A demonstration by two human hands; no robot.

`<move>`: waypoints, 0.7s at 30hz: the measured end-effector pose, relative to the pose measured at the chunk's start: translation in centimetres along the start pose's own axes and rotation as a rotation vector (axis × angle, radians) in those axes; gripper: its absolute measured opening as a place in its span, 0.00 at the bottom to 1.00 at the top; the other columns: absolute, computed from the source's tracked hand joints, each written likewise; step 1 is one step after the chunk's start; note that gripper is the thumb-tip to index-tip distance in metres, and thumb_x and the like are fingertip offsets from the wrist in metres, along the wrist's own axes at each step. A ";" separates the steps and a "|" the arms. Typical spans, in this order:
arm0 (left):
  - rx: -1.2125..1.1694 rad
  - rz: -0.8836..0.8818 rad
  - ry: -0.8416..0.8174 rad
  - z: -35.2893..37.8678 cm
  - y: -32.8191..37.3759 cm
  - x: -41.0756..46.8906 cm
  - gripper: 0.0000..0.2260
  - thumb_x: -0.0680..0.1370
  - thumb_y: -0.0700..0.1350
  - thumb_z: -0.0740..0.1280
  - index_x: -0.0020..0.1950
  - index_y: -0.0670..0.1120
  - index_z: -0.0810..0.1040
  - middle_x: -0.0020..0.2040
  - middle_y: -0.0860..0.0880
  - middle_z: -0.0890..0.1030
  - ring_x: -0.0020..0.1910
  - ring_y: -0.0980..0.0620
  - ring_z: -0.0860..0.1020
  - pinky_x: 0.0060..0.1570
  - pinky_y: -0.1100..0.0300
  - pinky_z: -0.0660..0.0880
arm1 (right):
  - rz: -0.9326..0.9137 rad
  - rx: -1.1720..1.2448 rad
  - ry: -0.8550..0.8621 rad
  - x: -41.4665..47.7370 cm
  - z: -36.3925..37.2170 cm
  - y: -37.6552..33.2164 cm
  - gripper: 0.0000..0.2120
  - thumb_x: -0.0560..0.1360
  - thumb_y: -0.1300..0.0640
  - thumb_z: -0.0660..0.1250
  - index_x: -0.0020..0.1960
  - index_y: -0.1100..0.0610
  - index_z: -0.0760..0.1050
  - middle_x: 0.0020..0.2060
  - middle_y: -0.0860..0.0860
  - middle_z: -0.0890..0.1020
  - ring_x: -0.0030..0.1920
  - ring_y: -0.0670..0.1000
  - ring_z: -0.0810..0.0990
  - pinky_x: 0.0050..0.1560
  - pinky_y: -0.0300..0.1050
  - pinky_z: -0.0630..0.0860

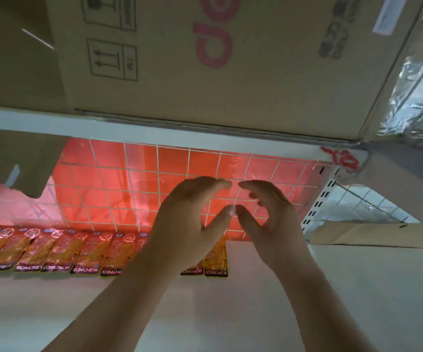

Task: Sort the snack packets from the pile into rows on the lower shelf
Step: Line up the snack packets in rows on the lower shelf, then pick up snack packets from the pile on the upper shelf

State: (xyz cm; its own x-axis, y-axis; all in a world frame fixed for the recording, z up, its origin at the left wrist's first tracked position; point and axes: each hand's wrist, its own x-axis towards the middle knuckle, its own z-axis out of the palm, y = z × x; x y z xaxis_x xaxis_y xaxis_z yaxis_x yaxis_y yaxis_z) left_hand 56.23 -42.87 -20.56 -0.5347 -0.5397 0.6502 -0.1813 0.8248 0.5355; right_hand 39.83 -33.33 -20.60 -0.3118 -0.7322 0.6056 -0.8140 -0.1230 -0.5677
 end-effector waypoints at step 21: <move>-0.512 0.514 -0.102 -1.1 25.5 8.3 0.20 0.76 0.59 0.64 0.68 0.60 0.76 0.61 0.65 0.79 0.63 0.68 0.74 0.58 0.73 0.69 | -0.068 -0.423 0.578 -6.3 -30.5 -13.6 0.19 0.75 0.46 0.66 0.66 0.44 0.77 0.56 0.32 0.78 0.60 0.41 0.79 0.58 0.32 0.72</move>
State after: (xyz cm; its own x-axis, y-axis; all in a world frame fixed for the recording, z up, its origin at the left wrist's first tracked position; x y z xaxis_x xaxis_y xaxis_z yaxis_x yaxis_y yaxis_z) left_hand 48.14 -26.53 -0.95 -0.5269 -0.0667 0.8473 0.5083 0.7743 0.3770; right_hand 37.88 -6.60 0.32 -0.3676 -0.2462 0.8968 -0.9247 0.1999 -0.3241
